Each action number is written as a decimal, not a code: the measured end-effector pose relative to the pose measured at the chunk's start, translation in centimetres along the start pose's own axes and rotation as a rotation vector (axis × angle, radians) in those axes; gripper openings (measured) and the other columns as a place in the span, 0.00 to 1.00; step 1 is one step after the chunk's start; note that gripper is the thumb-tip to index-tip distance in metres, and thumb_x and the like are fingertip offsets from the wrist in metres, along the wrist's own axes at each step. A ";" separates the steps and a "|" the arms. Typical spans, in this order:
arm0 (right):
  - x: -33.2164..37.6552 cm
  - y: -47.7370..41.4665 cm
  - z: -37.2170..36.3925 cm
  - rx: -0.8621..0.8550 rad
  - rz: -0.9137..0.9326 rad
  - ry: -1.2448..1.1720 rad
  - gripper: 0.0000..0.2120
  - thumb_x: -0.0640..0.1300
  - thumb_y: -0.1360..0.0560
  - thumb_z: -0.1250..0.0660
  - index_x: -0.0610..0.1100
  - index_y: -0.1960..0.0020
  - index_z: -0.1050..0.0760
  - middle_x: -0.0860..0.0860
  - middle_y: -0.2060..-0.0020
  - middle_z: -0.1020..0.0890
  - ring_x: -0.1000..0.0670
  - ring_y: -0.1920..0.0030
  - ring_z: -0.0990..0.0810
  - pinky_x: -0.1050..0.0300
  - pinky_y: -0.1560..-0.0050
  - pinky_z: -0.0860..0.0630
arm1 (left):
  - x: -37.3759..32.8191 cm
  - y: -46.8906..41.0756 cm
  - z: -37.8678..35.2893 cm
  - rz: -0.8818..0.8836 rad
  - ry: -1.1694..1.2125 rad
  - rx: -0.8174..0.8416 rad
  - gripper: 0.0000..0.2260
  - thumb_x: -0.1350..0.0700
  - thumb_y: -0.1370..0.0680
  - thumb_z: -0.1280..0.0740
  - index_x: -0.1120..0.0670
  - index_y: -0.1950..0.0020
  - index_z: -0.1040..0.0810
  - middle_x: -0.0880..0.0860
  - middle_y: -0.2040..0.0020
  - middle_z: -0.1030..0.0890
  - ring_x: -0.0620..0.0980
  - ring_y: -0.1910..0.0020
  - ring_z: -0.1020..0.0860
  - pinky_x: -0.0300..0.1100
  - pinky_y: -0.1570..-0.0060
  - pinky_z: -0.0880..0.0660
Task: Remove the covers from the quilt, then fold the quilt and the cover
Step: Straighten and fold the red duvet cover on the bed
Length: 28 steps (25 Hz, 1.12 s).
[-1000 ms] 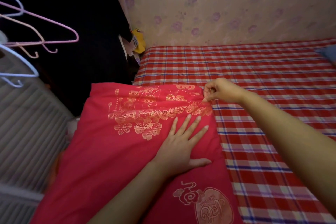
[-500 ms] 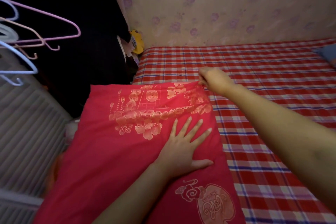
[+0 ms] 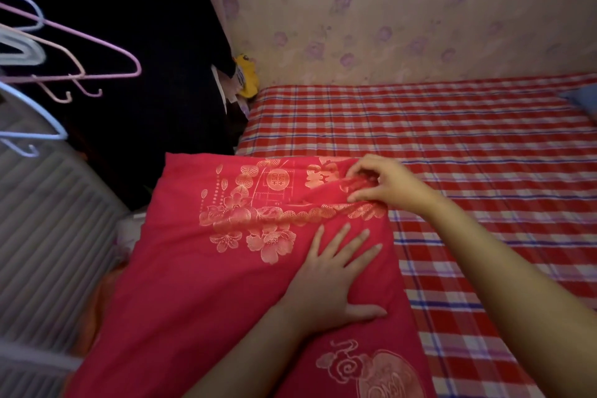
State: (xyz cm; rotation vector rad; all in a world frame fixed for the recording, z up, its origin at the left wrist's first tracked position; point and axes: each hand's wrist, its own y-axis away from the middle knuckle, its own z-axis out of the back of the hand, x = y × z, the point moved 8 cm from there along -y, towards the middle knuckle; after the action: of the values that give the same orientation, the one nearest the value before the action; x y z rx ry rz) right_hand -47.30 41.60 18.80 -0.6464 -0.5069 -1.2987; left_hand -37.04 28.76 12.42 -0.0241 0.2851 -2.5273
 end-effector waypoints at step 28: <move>-4.9 -5.8 -2.1 0.359 -0.312 0.140 0.09 0.34 0.26 0.34 0.46 0.61 0.22 0.53 0.65 0.21 0.56 0.65 0.24 0.64 0.62 0.27 | 31.0 3.6 8.7 0.798 0.356 0.268 0.08 0.60 0.30 0.26 0.50 0.66 0.20 0.47 0.65 0.19 0.44 0.63 0.23 0.34 0.62 0.30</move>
State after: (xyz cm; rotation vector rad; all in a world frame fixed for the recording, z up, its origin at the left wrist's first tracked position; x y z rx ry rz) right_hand -54.04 42.83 14.81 -0.1790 -0.7243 -1.4845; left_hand -59.99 6.76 18.79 0.5408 0.0630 -1.7388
